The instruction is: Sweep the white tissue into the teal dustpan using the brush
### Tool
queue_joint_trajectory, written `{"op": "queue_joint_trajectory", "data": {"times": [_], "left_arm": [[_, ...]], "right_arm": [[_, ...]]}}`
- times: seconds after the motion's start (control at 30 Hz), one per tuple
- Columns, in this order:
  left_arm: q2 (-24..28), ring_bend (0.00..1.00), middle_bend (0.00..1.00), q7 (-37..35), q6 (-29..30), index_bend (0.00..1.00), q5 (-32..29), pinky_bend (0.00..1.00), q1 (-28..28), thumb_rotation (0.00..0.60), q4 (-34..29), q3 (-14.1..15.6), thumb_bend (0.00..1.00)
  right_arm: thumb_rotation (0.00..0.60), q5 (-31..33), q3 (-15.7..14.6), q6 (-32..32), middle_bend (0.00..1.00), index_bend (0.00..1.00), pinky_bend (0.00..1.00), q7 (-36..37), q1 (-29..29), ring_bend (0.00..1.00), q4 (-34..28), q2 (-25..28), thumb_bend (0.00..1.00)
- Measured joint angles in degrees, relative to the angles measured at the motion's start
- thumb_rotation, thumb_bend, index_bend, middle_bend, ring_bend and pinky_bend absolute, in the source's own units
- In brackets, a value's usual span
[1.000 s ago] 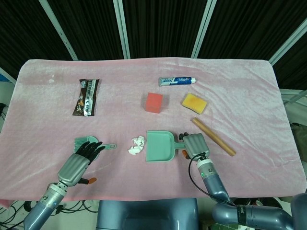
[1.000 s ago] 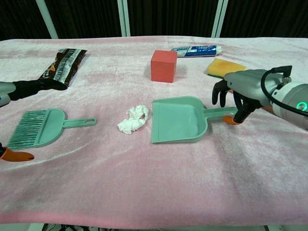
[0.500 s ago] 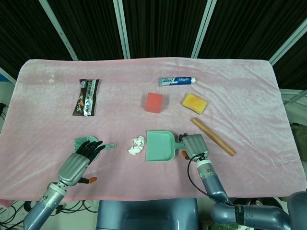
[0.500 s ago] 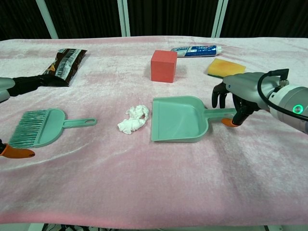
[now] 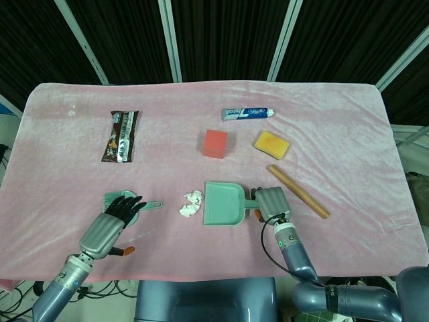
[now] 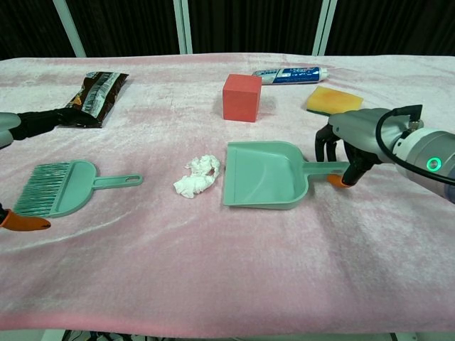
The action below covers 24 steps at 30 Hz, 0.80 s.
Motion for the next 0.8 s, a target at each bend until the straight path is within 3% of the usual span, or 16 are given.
{"op": "queue_joint_trajectory", "data": {"times": [0.23,0.47,0.7,0.8], "left_arm": [[0.0,0.00,0.00,-0.2,0.0,0.00,-0.3,0.01,-0.1,0.600,0.0,-0.1,0.00],[0.3,0.00,0.00,-0.4,0.1,0.00,-0.5,0.01,-0.2,0.600,-0.2,-0.3,0.00],[0.4,0.00,0.00,0.2,0.1,0.00,-0.9,0.02,-0.2,0.600,-0.8,-0.6,0.00],[0.4,0.00,0.00,1.1,0.0,0.04,-1.5,0.09,-0.6,0.600,-1.4,-1.3,0.00]], "right_arm": [[0.600,-0.1,-0.4,0.3,0.65,0.62,0.76,0.0,0.1,0.70,0.7,-0.4,0.45],[0.600,-1.0,-0.9,0.2,0.66,0.65,0.76,0.3,0.0,0.71,0.4,-0.1,0.57],[0.600,-1.9,-0.9,-3.1,0.66,0.66,0.76,1.0,1.1,0.71,-2.1,3.1,0.58],[0.600,-2.0,-0.6,-4.2,0.66,0.66,0.76,1.1,1.9,0.71,-3.6,5.0,0.58]]}}
